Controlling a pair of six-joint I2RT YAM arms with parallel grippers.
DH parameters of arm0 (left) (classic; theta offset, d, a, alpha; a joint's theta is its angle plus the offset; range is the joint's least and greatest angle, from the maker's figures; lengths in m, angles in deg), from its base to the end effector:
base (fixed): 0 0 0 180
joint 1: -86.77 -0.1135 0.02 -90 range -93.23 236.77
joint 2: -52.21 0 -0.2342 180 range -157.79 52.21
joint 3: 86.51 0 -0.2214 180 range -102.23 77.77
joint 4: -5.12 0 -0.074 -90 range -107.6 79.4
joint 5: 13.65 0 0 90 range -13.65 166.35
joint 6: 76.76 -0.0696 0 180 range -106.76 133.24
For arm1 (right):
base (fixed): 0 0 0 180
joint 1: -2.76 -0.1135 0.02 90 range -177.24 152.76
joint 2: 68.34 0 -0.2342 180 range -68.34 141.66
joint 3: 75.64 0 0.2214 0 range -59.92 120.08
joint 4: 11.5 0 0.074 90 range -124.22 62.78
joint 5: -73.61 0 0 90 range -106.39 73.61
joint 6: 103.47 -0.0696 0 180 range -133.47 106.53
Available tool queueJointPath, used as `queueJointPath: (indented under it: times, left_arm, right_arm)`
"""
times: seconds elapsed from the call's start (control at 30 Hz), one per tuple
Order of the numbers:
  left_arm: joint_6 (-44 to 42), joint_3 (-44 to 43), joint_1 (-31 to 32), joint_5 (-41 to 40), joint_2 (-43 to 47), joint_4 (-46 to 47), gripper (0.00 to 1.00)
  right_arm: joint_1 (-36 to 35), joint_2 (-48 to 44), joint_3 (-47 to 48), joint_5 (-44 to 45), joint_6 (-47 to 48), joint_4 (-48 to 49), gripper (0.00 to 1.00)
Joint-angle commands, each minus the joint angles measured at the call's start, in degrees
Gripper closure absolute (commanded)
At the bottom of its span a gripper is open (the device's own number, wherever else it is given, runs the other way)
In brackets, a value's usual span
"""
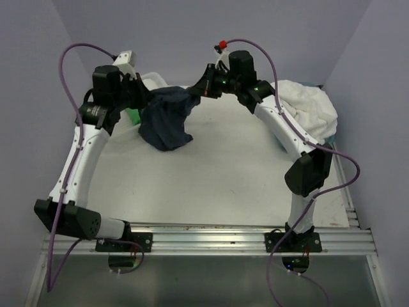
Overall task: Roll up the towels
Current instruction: Flatten the towel
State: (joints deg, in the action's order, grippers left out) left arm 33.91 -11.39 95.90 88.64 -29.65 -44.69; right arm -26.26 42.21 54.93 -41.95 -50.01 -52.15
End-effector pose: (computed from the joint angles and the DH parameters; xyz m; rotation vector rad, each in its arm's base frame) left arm 0.3110 -0.0650 0.3679 -0.0715 2.0691 -0.5418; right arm 0.3687 0.2389 0.3604 -0.1875 2.0761 1.1643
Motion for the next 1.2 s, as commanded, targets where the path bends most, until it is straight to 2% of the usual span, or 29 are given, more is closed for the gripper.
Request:
queueJointPath:
  times: [0.0, 0.13, 0.2, 0.23, 0.27, 0.33, 0.37, 0.4, 0.43, 0.47, 0.5, 0.57, 0.6, 0.63, 0.73, 0.8, 0.87, 0.97, 1.0, 1.1, 1.17]
  left_arm:
    - [-4.4, -2.7, 0.9, 4.3, 5.8, -1.5, 1.00]
    - [-2.2, -0.8, 0.9, 9.6, 10.1, 3.5, 1.00]
    - [0.7, 1.7, 1.0, 15.3, 11.0, 6.1, 1.00]
    - [1.9, 3.3, 1.2, 17.0, 11.6, 9.2, 1.00]
    - [3.1, 7.3, 1.7, 18.2, 11.9, 10.7, 1.00]
    - [5.1, 12.9, 7.3, 15.9, 12.3, 14.1, 1.00]
    - [5.5, 14.8, 10.6, 14.5, 12.0, 15.4, 1.00]
    - [7.7, 16.9, 16.9, 13.9, 11.2, 17.0, 1.00]
    - [9.1, 21.2, 19.4, 14.3, 10.6, 20.7, 0.90]
    - [10.3, 22.9, 21.7, 15.2, 9.5, 22.1, 0.49]
    - [10.8, 24.0, 24.8, 15.7, 7.1, 22.5, 0.33]
    - [10.2, 24.1, 26.2, 15.3, 4.8, 19.6, 0.10]
    - [8.9, 23.7, 26.3, 13.2, 3.4, 18.2, 0.08]
    - [8.1, 22.6, 26.4, 11.8, 3.2, 15.8, 0.07]
    - [5.8, 20.4, 26.0, 4.2, 2.8, 11.0, 0.07]
    - [5.4, 19.9, 24.5, 0.6, 2.8, 8.0, 0.13]
    - [6.3, 21.6, 22.1, -1.1, 3.2, 4.2, 0.22]
    - [10.3, 27.3, 14.3, -3.8, 5.4, 0.2, 0.33]
    - [12.4, 28.7, 10.3, -6.4, 6.6, -2.4, 0.33]
    - [15.2, 33.3, 5.2, -10.3, 7.5, -5.4, 0.32]
    - [16.5, 35.8, 4.3, -11.9, 7.4, -6.6, 0.29]
  right_arm:
    - [-0.3, -2.9, 2.0, -7.2, -5.1, 7.4, 1.00]
    - [-0.3, -8.7, -3.5, -3.8, -2.4, 8.0, 1.00]
    - [-0.3, -12.0, -10.4, -1.0, -0.8, 6.9, 1.00]
    - [-0.2, -15.2, -13.2, 3.3, 1.1, 6.3, 1.00]
    - [-0.1, -17.3, -19.9, 5.7, 2.2, 5.8, 1.00]
    - [1.7, -22.7, -27.7, 11.9, 3.8, 5.7, 1.00]
    - [3.1, -24.1, -35.6, 12.5, 3.8, 5.9, 1.00]
    - [4.7, -25.5, -39.5, 12.7, 2.5, 6.2, 0.98]
    - [9.3, -26.9, -43.4, 12.6, 1.7, 6.5, 0.88]
    - [11.5, -29.0, -50.1, 12.6, 0.9, 6.6, 0.70]
    - [13.6, -30.2, -52.7, 12.8, 0.6, 5.9, 0.59]
    - [17.1, -33.4, -56.2, 14.6, 1.6, 4.8, 0.39]
    - [17.1, -34.1, -56.1, 16.1, 3.4, 3.2, 0.35]
    - [17.1, -34.7, -55.9, 16.2, 3.8, 3.0, 0.32]
    - [15.8, -35.0, -53.9, 16.4, 5.4, 3.0, 0.31]
    - [13.9, -34.0, -50.9, 20.0, 7.7, 1.2, 0.31]
    - [8.8, -32.9, -48.0, 23.4, 9.5, 0.0, 0.31]
    - [2.3, -29.8, -45.6, 27.6, 11.7, -1.5, 0.32]
    - [0.8, -29.0, -45.2, 28.4, 12.1, -1.8, 0.32]
    - [-3.8, -26.3, -44.4, 31.6, 12.5, -2.1, 0.32]
    - [-6.3, -24.4, -43.6, 32.3, 12.5, -2.0, 0.32]
